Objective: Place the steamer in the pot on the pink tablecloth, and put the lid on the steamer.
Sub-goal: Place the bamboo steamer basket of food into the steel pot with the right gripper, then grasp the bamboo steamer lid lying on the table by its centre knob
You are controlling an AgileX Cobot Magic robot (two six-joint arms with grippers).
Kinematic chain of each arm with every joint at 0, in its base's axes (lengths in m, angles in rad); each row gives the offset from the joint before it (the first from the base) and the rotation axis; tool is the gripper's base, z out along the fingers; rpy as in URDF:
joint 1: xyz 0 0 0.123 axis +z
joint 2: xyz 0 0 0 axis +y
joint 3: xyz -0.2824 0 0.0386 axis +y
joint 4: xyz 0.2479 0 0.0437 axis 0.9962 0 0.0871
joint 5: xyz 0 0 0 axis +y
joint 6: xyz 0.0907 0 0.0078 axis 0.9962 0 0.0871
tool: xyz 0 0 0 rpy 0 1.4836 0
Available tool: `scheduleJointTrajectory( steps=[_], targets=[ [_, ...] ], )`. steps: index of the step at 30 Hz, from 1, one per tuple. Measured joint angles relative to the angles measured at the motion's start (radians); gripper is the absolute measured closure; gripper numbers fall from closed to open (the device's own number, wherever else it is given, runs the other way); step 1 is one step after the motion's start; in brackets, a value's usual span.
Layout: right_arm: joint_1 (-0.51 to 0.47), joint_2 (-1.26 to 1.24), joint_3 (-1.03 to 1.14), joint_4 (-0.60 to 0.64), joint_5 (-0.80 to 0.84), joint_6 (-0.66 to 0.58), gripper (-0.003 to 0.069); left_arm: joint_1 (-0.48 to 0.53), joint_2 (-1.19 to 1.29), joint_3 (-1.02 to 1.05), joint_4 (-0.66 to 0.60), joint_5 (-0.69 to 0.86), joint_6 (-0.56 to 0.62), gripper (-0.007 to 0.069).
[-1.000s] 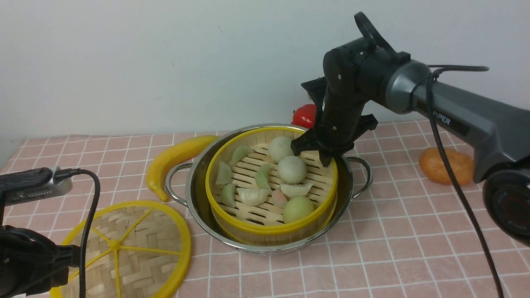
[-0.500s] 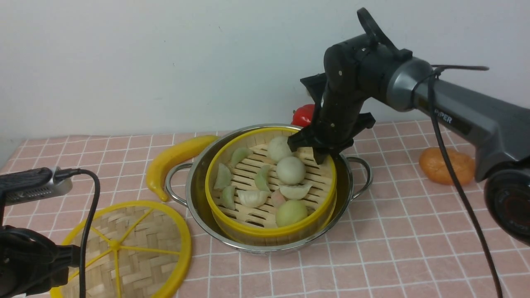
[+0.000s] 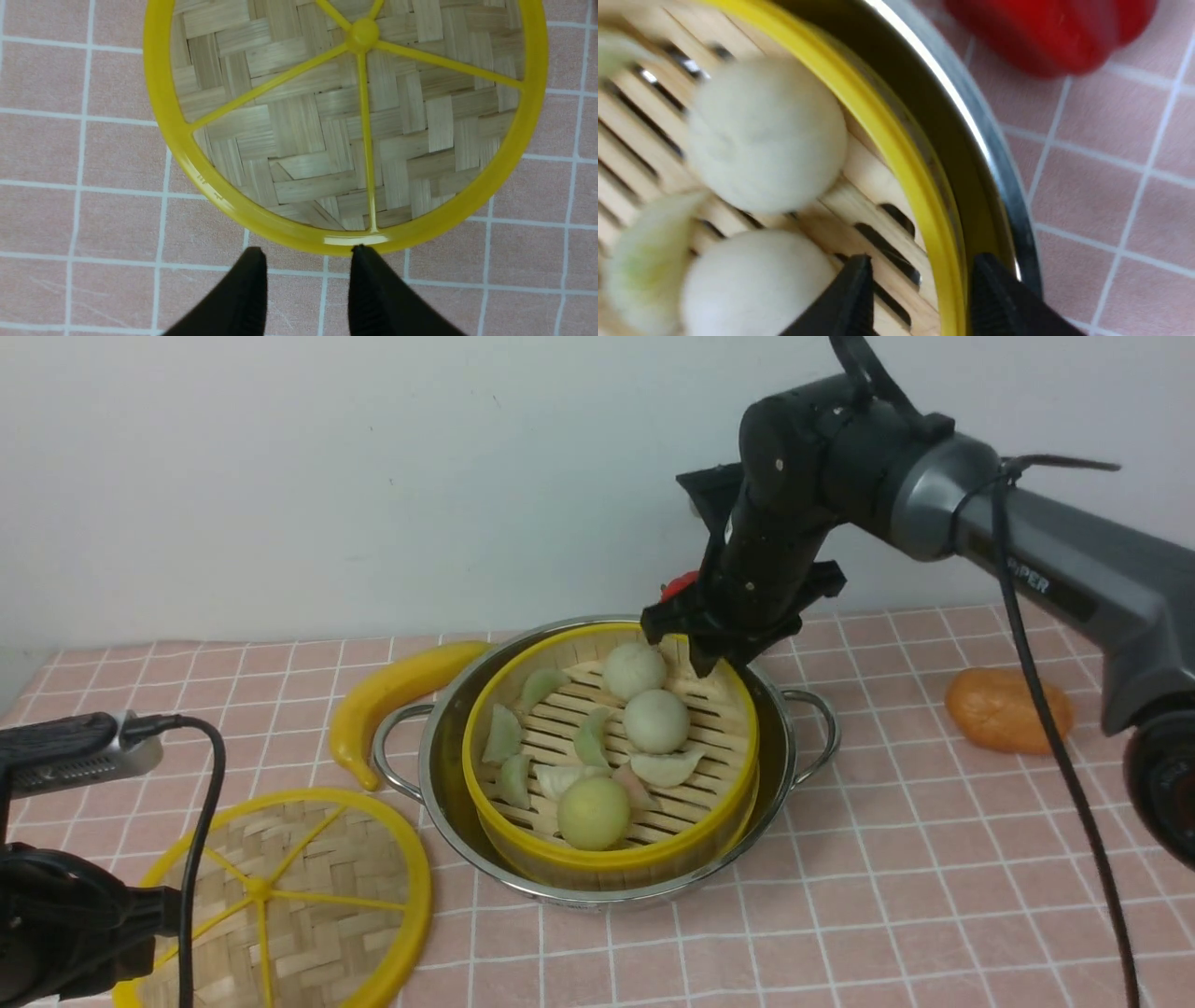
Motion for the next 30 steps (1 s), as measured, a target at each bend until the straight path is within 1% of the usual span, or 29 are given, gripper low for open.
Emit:
scheduleJointTrajectory(
  steps=[7, 13, 15, 20, 21, 22, 23, 24, 25, 26, 28, 29, 30],
  targets=[
    [0.000, -0.086, -0.076, 0.000, -0.003, -0.009, 0.0356, 0.000, 0.000, 0.000, -0.002, -0.040, 0.000, 0.0382],
    [0.000, -0.207, -0.090, 0.001, -0.001, -0.034, 0.0356, 0.000, 0.016, 0.000, -0.050, -0.103, 0.000, 0.0382],
    [0.000, -0.281, -0.090, 0.012, -0.001, -0.038, 0.0356, 0.000, 0.054, 0.000, -0.077, -0.134, 0.000, 0.0382],
    [0.000, -0.441, -0.089, 0.091, -0.001, -0.064, 0.0356, 0.000, 0.164, 0.000, -0.091, -0.182, 0.005, 0.0382],
    [0.000, -0.441, -0.089, 0.097, -0.001, -0.066, 0.0356, 0.000, 0.169, 0.000, -0.091, -0.185, 0.007, 0.0382],
    [0.000, -0.480, -0.084, 0.119, -0.001, -0.073, 0.0356, 0.000, 0.189, 0.000, -0.092, -0.197, 0.007, 0.0382],
    [0.000, -0.539, -0.069, 0.167, -0.003, -0.094, 0.0356, 0.000, 0.226, 0.000, -0.099, -0.221, 0.008, 0.0382],
    [0.000, -0.547, -0.069, 0.173, -0.005, -0.096, 0.0356, 0.000, 0.230, 0.000, -0.100, -0.226, 0.008, 0.0382],
    [0.000, -0.639, -0.035, 0.220, -0.005, -0.125, 0.0356, 0.000, 0.266, -0.001, -0.122, -0.249, 0.015, 0.0382],
    [0.000, -0.686, -0.012, 0.240, -0.005, -0.141, 0.0356, -0.002, 0.282, -0.003, -0.138, -0.254, 0.021, 0.0382],
    [0.000, -0.755, 0.033, 0.258, -0.006, -0.163, 0.0356, -0.010, 0.302, -0.011, -0.155, -0.255, 0.037, 0.0382],
    [0.000, -0.834, 0.081, 0.262, -0.006, -0.179, 0.0356, -0.026, 0.318, -0.027, -0.168, -0.255, 0.066, 0.0382],
    [0.000, -0.844, 0.088, 0.262, -0.006, -0.184, 0.0356, -0.029, 0.319, -0.030, -0.167, -0.255, 0.069, 0.0382]
  ],
)
